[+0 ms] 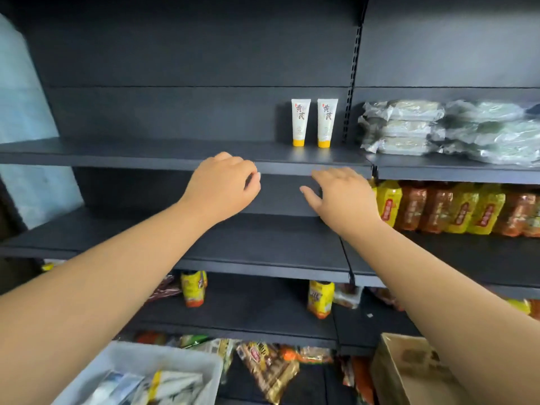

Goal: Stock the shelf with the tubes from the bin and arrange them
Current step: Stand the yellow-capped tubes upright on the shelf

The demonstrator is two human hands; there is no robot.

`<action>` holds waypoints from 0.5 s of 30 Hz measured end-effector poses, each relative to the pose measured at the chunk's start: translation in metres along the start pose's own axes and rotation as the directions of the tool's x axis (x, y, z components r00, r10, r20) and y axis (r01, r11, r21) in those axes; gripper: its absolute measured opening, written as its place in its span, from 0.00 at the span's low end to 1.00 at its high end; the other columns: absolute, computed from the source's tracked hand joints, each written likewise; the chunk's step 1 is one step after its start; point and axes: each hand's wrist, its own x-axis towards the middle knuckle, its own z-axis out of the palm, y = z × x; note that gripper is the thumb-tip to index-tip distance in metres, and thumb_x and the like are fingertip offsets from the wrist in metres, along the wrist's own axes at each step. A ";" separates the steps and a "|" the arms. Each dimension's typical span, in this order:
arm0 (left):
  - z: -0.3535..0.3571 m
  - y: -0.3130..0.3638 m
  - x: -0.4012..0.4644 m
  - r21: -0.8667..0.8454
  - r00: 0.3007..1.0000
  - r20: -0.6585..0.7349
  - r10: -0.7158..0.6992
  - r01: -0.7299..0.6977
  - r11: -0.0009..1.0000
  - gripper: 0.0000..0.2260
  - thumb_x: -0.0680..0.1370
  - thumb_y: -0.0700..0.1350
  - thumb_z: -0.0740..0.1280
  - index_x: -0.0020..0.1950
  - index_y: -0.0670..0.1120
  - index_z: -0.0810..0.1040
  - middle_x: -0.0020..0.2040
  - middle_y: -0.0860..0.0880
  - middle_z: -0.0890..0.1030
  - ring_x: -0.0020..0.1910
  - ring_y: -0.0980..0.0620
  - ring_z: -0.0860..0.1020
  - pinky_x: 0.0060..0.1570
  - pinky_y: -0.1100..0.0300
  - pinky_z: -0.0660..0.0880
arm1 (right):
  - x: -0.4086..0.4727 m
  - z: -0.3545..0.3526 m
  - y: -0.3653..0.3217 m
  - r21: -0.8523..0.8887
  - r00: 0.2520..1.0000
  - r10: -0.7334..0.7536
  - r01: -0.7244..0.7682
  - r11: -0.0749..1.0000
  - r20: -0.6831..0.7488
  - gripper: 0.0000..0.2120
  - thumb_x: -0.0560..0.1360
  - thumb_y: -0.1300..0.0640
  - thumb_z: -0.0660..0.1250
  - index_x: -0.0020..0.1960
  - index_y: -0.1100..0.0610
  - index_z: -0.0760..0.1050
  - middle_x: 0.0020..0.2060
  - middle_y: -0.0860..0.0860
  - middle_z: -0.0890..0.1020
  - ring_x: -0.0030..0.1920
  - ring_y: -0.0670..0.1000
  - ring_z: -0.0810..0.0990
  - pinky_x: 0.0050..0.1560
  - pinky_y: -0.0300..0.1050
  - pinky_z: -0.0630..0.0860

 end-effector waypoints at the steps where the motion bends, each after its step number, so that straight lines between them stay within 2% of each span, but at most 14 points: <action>1: -0.007 0.002 -0.016 0.004 1.000 0.003 0.004 -0.004 1.000 0.21 0.75 0.51 0.48 0.38 0.42 0.77 0.32 0.47 0.78 0.40 0.43 0.75 0.40 0.55 0.69 | -0.011 -0.002 -0.010 0.015 1.000 -0.021 0.021 1.000 0.006 0.19 0.79 0.48 0.57 0.63 0.59 0.73 0.54 0.57 0.80 0.57 0.60 0.75 0.54 0.51 0.71; 4: -0.023 0.003 -0.059 0.050 0.998 0.066 -0.019 0.015 0.999 0.21 0.73 0.50 0.48 0.34 0.43 0.77 0.26 0.49 0.76 0.34 0.44 0.75 0.36 0.55 0.71 | -0.040 -0.004 -0.039 0.037 0.996 -0.074 0.072 0.997 0.040 0.18 0.78 0.49 0.60 0.59 0.61 0.75 0.51 0.58 0.82 0.54 0.61 0.77 0.50 0.52 0.74; 7: -0.030 -0.004 -0.106 0.104 0.991 0.116 -0.069 0.057 0.993 0.18 0.72 0.48 0.52 0.32 0.44 0.78 0.24 0.50 0.75 0.31 0.44 0.75 0.31 0.56 0.72 | -0.065 0.004 -0.069 0.088 0.993 -0.112 0.109 0.990 0.030 0.14 0.74 0.52 0.66 0.51 0.62 0.79 0.42 0.58 0.83 0.45 0.62 0.80 0.42 0.51 0.76; 11: -0.032 -0.020 -0.176 0.135 0.973 0.196 -0.125 0.099 0.986 0.17 0.72 0.48 0.53 0.31 0.45 0.78 0.24 0.50 0.76 0.29 0.46 0.76 0.29 0.58 0.71 | -0.097 0.018 -0.120 0.128 0.974 -0.125 0.101 0.987 0.191 0.18 0.79 0.48 0.56 0.63 0.57 0.72 0.57 0.53 0.79 0.59 0.56 0.74 0.55 0.49 0.71; 15: -0.042 -0.051 -0.248 0.136 0.947 0.268 -0.177 0.145 0.980 0.16 0.71 0.47 0.55 0.30 0.45 0.77 0.22 0.50 0.75 0.27 0.45 0.75 0.27 0.60 0.71 | -0.135 0.040 -0.184 0.220 0.948 -0.114 0.048 0.974 0.297 0.18 0.80 0.50 0.57 0.63 0.59 0.72 0.57 0.55 0.79 0.60 0.58 0.73 0.56 0.49 0.70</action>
